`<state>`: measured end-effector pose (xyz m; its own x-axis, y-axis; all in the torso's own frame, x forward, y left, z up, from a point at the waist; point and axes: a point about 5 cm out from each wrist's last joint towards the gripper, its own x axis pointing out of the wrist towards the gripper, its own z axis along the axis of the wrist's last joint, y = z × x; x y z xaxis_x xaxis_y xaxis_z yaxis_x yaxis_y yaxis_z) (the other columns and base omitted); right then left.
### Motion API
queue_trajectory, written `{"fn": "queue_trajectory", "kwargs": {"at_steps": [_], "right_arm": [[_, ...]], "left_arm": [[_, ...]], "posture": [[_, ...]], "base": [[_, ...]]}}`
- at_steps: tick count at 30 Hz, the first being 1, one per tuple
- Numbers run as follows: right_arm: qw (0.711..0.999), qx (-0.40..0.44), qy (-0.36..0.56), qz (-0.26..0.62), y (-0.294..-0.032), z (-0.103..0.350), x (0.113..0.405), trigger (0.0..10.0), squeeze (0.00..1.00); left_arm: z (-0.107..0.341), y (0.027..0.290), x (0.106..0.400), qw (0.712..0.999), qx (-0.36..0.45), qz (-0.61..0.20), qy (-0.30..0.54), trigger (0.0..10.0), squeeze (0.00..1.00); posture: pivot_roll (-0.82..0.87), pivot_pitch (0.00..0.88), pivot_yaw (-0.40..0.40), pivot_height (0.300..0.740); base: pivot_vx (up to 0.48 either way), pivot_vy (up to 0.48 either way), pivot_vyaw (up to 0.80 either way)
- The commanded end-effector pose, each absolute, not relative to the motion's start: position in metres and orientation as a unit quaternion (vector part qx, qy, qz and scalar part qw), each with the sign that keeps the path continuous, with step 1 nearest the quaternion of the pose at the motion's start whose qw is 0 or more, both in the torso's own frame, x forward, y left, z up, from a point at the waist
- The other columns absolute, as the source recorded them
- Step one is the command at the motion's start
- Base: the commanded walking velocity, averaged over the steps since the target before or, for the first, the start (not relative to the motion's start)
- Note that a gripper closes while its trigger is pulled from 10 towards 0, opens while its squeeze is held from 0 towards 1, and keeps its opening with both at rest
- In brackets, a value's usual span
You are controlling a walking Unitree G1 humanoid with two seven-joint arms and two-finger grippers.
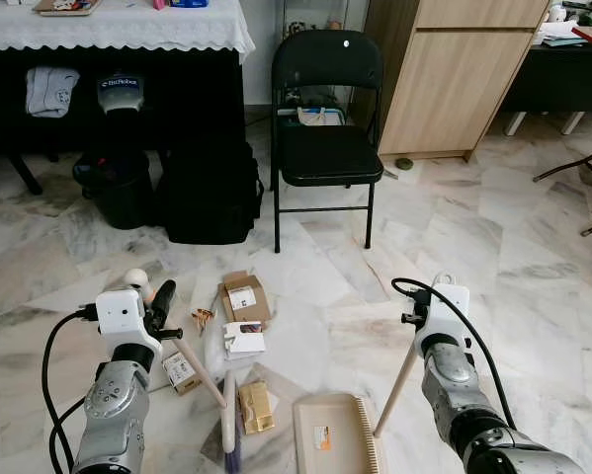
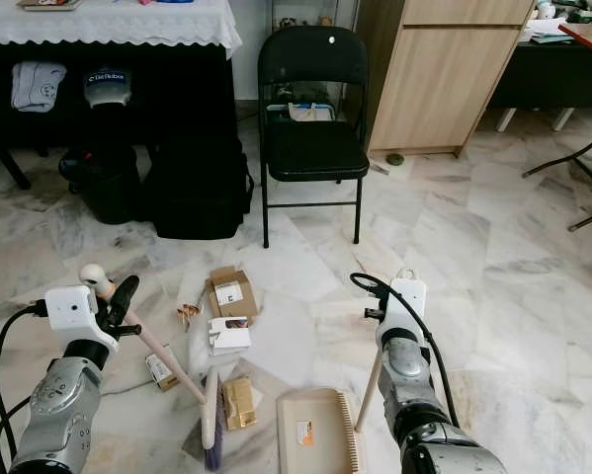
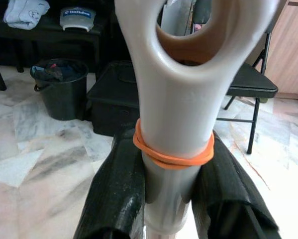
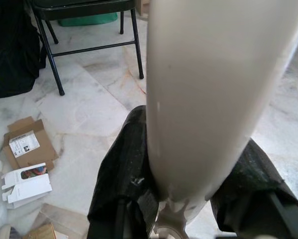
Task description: Sweep floor
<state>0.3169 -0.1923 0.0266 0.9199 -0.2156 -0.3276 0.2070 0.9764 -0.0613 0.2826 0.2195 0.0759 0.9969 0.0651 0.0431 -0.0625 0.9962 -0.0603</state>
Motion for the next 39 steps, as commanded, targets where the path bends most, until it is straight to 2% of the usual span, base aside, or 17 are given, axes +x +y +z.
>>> {"fn": "queue_trajectory", "kwargs": {"at_steps": [1,2,3,4,7,8,9,14,15,16,17,21,22,23,24,26,39], "right_arm": [[0.978,-0.02,0.185,-0.097,-0.19,0.022,0.315,10.0,0.08],[0.978,-0.019,0.184,-0.095,-0.189,0.022,0.315,10.0,0.83],[0.978,-0.019,0.184,-0.095,-0.189,0.022,0.315,10.0,0.83],[0.978,-0.019,0.184,-0.093,-0.188,0.022,0.315,10.0,1.0],[0.978,-0.019,0.184,-0.092,-0.187,0.023,0.315,10.0,0.91],[0.978,-0.02,0.184,-0.092,-0.187,0.022,0.315,10.0,0.2],[0.978,-0.02,0.185,-0.091,-0.187,0.022,0.315,10.0,0.0],[0.978,-0.009,0.187,-0.088,-0.186,0.022,0.315,10.0,0.0],[0.978,-0.007,0.187,-0.088,-0.186,0.022,0.315,10.0,0.52],[0.979,-0.007,0.187,-0.088,-0.186,0.022,0.315,10.0,0.52],[0.979,-0.003,0.187,-0.085,-0.185,0.022,0.316,10.0,1.0],[0.979,0.007,0.189,-0.071,-0.18,0.023,0.317,10.0,1.0],[0.979,0.013,0.191,-0.066,-0.178,0.023,0.318,10.0,0.59],[0.979,0.016,0.191,-0.065,-0.177,0.023,0.318,10.0,0.59],[0.979,0.017,0.192,-0.063,-0.177,0.023,0.319,10.0,0.07],[0.979,0.019,0.196,-0.059,-0.175,0.022,0.319,10.0,0.0],[0.976,0.051,0.212,-0.024,-0.165,0.018,0.316,10.0,0.0]], "left_arm": [[0.071,0.219,0.281,0.999,-0.02,0.03,-0.009,10.0,0.0],[0.071,0.22,0.281,0.999,-0.02,0.03,-0.008,10.0,0.0],[0.071,0.22,0.281,0.999,-0.02,0.03,-0.008,10.0,0.0],[0.071,0.22,0.281,0.999,-0.02,0.03,-0.008,10.0,0.0],[0.071,0.22,0.281,0.999,-0.021,0.03,-0.008,10.0,0.0],[0.071,0.22,0.281,0.999,-0.021,0.029,-0.008,10.0,0.0],[0.071,0.219,0.281,0.999,-0.021,0.029,-0.008,10.0,0.0],[0.071,0.219,0.281,1.0,-0.016,0.026,-0.007,10.0,0.0],[0.071,0.219,0.281,0.999,-0.016,0.027,-0.007,10.0,0.0],[0.071,0.219,0.281,0.999,-0.016,0.027,-0.007,10.0,0.0],[0.071,0.219,0.281,0.999,-0.016,0.027,-0.007,10.0,0.0],[0.071,0.219,0.282,1.0,-0.015,0.027,-0.006,10.0,0.0],[0.071,0.219,0.282,1.0,-0.015,0.027,-0.006,10.0,0.0],[0.071,0.219,0.282,1.0,-0.015,0.027,-0.006,10.0,0.0],[0.071,0.219,0.282,1.0,-0.015,0.027,-0.007,10.0,0.0],[0.071,0.219,0.283,1.0,-0.015,0.027,-0.006,10.0,0.0],[0.072,0.219,0.285,1.0,-0.004,0.022,-0.003,10.0,0.0]], "posture": [[0.07,0.077,-0.085,0.74],[0.07,0.076,-0.084,0.74],[0.07,0.076,-0.084,0.74],[0.07,0.076,-0.084,0.74],[0.07,0.075,-0.084,0.74],[0.07,0.075,-0.084,0.74],[0.07,0.076,-0.084,0.74],[0.07,0.074,-0.085,0.74],[0.07,0.073,-0.086,0.74],[0.07,0.073,-0.086,0.74],[0.07,0.073,-0.086,0.74],[0.07,0.071,-0.086,0.74],[0.07,0.071,-0.086,0.74],[0.07,0.071,-0.086,0.74],[0.07,0.071,-0.086,0.74],[0.07,0.067,-0.087,0.74],[0.07,0.054,-0.087,0.74]], "base": [[0.0,0.0,0.0],[0.0,0.0,0.0],[0.0,0.0,0.0],[0.0,0.0,0.0],[0.0,0.0,0.0],[0.0,0.0,0.0],[0.0,0.0,0.0],[0.0,0.0,0.0],[0.0,0.0,0.0],[0.0,0.0,0.0],[0.0,0.0,0.0],[0.0,0.0,0.0],[0.0,0.0,0.0],[0.0,0.0,0.0],[0.0,0.0,0.0],[0.0,0.0,0.0],[0.0,0.0,0.0]]}}
